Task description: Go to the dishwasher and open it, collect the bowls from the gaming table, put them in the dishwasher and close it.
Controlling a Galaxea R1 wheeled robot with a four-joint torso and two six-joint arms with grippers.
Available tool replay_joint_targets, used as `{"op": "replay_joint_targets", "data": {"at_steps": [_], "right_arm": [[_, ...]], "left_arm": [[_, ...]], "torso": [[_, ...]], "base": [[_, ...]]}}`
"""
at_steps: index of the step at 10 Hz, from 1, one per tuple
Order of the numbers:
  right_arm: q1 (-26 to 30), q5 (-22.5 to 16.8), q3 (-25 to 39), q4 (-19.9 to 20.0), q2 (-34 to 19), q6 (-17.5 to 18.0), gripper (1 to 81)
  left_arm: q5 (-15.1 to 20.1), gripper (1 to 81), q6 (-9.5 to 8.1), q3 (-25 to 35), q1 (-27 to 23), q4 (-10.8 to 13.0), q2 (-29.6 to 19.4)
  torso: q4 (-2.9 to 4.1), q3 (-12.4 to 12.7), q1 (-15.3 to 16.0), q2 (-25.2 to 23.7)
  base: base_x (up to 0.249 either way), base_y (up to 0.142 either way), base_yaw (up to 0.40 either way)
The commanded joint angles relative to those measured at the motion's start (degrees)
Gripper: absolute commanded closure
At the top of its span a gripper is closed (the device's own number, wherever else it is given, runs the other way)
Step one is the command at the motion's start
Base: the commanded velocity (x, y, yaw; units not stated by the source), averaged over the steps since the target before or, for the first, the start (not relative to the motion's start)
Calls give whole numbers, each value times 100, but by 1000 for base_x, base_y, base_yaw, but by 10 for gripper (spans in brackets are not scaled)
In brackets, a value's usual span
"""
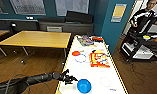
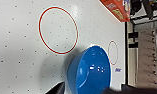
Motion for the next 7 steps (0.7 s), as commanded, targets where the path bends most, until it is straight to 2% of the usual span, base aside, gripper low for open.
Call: {"op": "replay_joint_targets", "data": {"at_steps": [1,3,4,5,7], "right_arm": [[201,-339,89,-91,-303,4,811],[201,-339,81,-91,-312,4,811],[219,-348,81,-91,-303,4,811],[245,-373,89,-91,-303,4,811],[263,-383,116,-91,-312,4,811]], "left_arm": [[613,10,-632,-86,-864,591,251],[639,10,-1057,-86,-864,1034,278],[847,10,-1387,-68,-864,1417,313],[947,10,-1635,-34,-864,1709,365],[973,10,-2032,2,-865,2080,445]], "torso": [[0,0,0,-2],[0,0,0,0],[0,0,0,0],[0,0,0,0],[0,0,0,0]], "base": [[0,0,0],[0,0,0],[0,0,0],[0,0,0],[0,0,0]]}}
